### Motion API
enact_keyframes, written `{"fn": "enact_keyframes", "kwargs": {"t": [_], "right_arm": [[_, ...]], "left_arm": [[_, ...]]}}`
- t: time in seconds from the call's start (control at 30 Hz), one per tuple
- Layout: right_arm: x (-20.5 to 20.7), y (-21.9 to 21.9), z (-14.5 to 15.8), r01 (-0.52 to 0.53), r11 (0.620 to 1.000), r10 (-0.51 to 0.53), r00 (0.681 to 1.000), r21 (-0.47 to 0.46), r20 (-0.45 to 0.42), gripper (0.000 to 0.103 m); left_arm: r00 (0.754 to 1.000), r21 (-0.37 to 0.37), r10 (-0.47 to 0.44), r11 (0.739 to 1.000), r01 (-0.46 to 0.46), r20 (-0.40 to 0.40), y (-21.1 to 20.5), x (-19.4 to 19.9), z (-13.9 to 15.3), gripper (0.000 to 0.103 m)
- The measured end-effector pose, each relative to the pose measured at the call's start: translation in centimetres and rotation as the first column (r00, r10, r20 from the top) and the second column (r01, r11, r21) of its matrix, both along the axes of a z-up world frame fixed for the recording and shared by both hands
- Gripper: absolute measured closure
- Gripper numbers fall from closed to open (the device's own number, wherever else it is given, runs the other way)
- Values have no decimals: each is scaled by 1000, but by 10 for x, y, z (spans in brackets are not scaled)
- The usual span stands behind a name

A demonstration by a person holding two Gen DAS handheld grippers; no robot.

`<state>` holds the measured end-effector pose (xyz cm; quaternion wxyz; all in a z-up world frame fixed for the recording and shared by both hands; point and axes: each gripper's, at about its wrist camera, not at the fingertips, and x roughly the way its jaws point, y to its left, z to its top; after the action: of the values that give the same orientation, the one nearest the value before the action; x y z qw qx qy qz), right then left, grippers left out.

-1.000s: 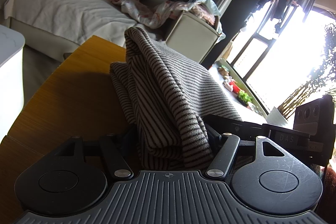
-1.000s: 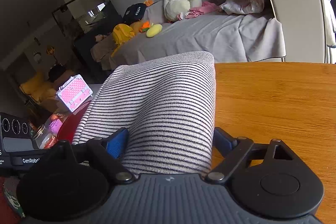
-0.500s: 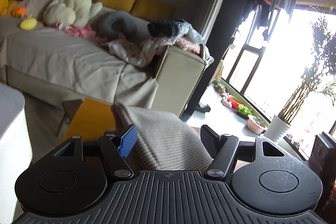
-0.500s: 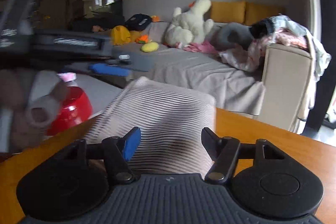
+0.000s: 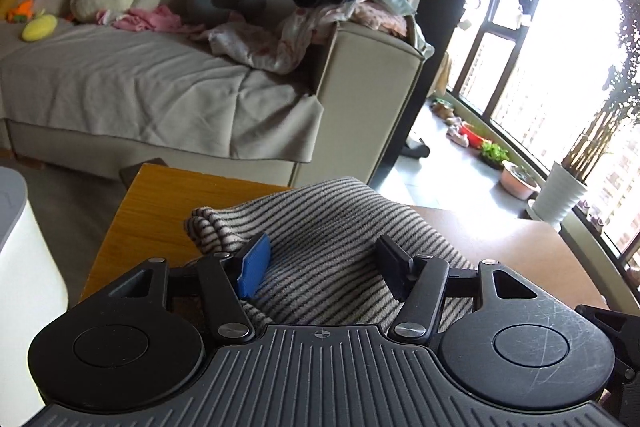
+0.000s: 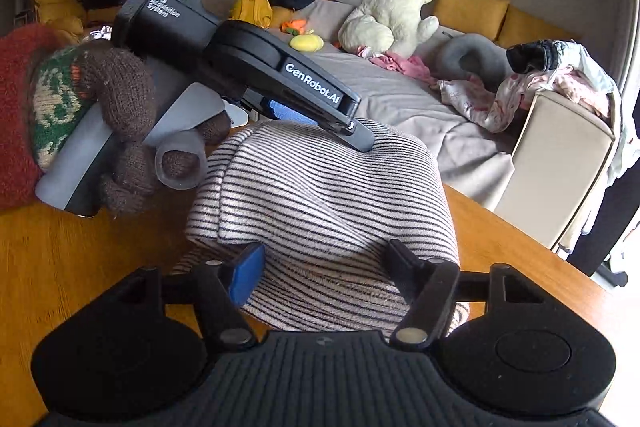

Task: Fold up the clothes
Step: 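Release the sweater and pull both grippers back from the stack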

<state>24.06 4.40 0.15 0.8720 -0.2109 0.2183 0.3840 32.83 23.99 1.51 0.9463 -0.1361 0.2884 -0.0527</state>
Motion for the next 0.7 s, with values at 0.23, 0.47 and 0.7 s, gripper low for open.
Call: {"fn": "enact_keyframes", "kwargs": {"t": [0.23,0.47,0.7], "right_arm": [[-18,10,-3,1,999,2,998,-44,69,16],[-45,-61,6,153,970,-135,985,191,-103,0],[-48,-123,4,400,889,-353,909,223,-220,0]], "left_arm": [[999,16,16,1000,-17,45,-5,-1,-6,35],[986,40,101,993,-107,129,-14,-58,13,24],[978,66,196,977,-201,76,-74,-162,17,0]]}}
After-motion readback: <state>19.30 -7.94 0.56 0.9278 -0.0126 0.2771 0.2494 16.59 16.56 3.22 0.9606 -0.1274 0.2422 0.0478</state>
